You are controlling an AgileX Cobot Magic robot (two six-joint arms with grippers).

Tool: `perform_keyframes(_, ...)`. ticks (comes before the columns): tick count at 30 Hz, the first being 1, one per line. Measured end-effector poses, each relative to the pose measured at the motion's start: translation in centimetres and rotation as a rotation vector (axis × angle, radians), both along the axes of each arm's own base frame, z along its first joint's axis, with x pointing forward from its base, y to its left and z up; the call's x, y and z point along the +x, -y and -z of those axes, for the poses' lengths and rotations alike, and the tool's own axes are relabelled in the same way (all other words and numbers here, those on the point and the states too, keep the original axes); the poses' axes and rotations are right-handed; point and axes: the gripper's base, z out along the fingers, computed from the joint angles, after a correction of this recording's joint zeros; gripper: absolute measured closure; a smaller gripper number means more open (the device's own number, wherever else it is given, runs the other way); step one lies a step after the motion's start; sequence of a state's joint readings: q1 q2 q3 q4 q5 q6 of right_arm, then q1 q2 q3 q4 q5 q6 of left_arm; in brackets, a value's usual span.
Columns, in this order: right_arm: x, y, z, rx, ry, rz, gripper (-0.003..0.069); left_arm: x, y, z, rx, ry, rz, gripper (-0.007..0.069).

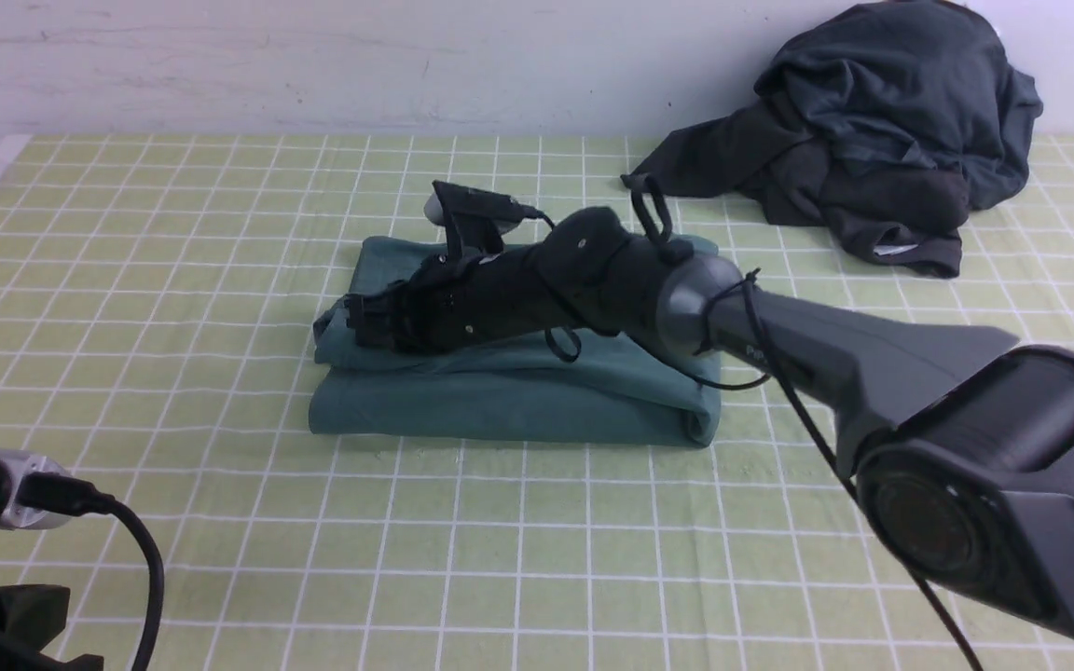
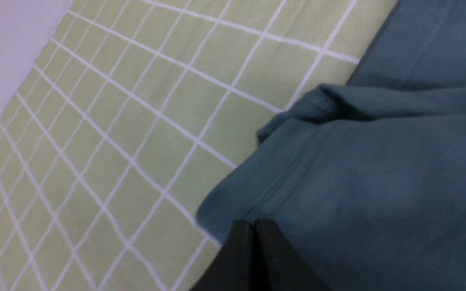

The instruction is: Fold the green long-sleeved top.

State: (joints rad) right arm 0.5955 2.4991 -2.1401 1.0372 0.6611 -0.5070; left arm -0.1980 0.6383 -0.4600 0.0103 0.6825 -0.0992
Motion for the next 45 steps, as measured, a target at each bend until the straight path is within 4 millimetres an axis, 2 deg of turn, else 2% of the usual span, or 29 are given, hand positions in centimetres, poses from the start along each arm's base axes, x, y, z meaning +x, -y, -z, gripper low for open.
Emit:
perform_keyframes(3,-0.3,2.2,-5.3,-0.059,0.076,-0.053,0.0668,0.0,0.0,0.0,0.001,0.000,0.001,0.0627)
perform_keyframes(4,-0.3,2.4,-5.8,-0.065,0.092,-0.053,0.0668,0.0,0.0,0.0,0.001,0.000,0.001,0.0627)
perform_keyframes(5,-0.6,3.3,-7.7,-0.096,0.119,-0.067,0.0668,0.0,0.0,0.0,0.001,0.000,0.001,0.0627)
perform_keyframes(6,-1.3,5.5,-11.8,-0.196,0.201,-0.081,0.0668,0.0,0.0,0.0,0.001,0.000,0.001,0.0627)
perform_keyframes(7,-2.1,6.9,-14.4,-0.263,0.246,-0.084,0.0668,0.0,0.0,0.0,0.001,0.000,0.001,0.0627)
perform_keyframes(8,-2.6,7.3,-15.6,-0.254,0.256,-0.083,0.0668,0.0,0.0,0.0,0.001,0.000,0.001,0.0627)
perform_keyframes(9,-3.5,8.5,-17.5,-0.336,0.286,-0.085,0.0668,0.0,0.0,0.0,0.001,0.000,0.001,0.0627)
perform_keyframes(10,-5.5,10.9,-21.0,-0.470,0.332,-0.069,0.0668,0.0,0.0,0.0,0.002,-0.001,0.001,0.0627)
perform_keyframes(11,-5.7,11.3,-21.4,-0.502,0.344,-0.061,0.0668,0.0,0.0,0.0,0.002,-0.001,0.001,0.0627)
perform_keyframes(12,-7.8,13.7,-24.5,-0.603,0.364,-0.010,0.0668,0.0,0.0,0.0,0.002,-0.001,0.001,0.0627)
perform_keyframes(15,-10.2,16.8,-27.6,-0.706,0.407,0.108,0.0668,0.0,0.0,0.0,0.002,-0.001,0.001,0.0627)
perform_keyframes(16,-10.4,16.9,-27.7,-0.703,0.405,0.111,0.0668,0.0,0.0,0.0,0.002,-0.001,0.001,0.0627)
perform_keyframes(17,-11.5,18.2,-28.2,-0.725,0.398,0.148,0.0668,0.0,0.0,0.0,0.002,-0.002,0.002,0.0627)
perform_keyframes(19,-13.3,19.7,-27.9,-0.748,0.365,0.167,0.0668,0.0,0.0,0.0,0.002,-0.002,0.002,0.0627)
perform_keyframes(21,-15.1,20.9,-26.7,-0.774,0.312,0.161,0.0668,0.0,0.0,0.0,0.002,-0.002,0.002,0.0627)
perform_keyframes(22,-16.7,21.8,-25.4,-0.797,0.269,0.147,0.0668,0.0,0.0,0.0,0.002,-0.002,0.002,0.0627)
perform_keyframes(25,-19.7,23.4,-22.7,-0.792,0.249,0.154,0.0668,0.0,0.0,0.0,0.002,-0.002,0.002,0.0627)
perform_keyframes(26,-20.7,23.8,-21.0,-0.778,0.252,0.161,0.0668,0.0,0.0,0.0,0.002,-0.002,0.002,0.0627)
perform_keyframes(27,-20.9,23.9,-20.8,-0.774,0.254,0.163,0.0668,0.0,0.0,0.0,0.002,-0.002,0.002,0.0627)
perform_keyframes(28,-22.4,24.6,-18.9,-0.740,0.276,0.181,0.0668,0.0,0.0,0.0,0.002,-0.002,0.002,0.0627)
perform_keyframes(29,-22.7,24.7,-18.6,-0.743,0.270,0.178,0.0668,0.0,0.0,0.0,0.002,-0.002,0.002,0.0627)
perform_keyframes(34,-27.1,26.4,-12.6,-0.585,0.379,0.227,0.0668,0.0,0.0,0.0,0.002,-0.002,0.002,0.0627)
perform_keyframes(38,-29.7,27.4,-9.6,-0.485,0.375,0.267,0.0668,0.0,0.0,0.0,0.002,-0.002,0.002,0.0627)
perform_keyframes(39,-29.8,27.5,-9.4,-0.482,0.374,0.268,0.0668,0.0,0.0,0.0,0.002,-0.002,0.002,0.0627)
perform_keyframes(42,-31.1,28.0,-7.2,-0.466,0.309,0.274,0.0668,0.0,0.0,0.0,0.002,-0.002,0.002,0.0627)
perform_keyframes(45,-31.4,28.1,-6.4,-0.473,0.283,0.270,0.0668,0.0,0.0,0.0,0.002,-0.002,0.002,0.0627)
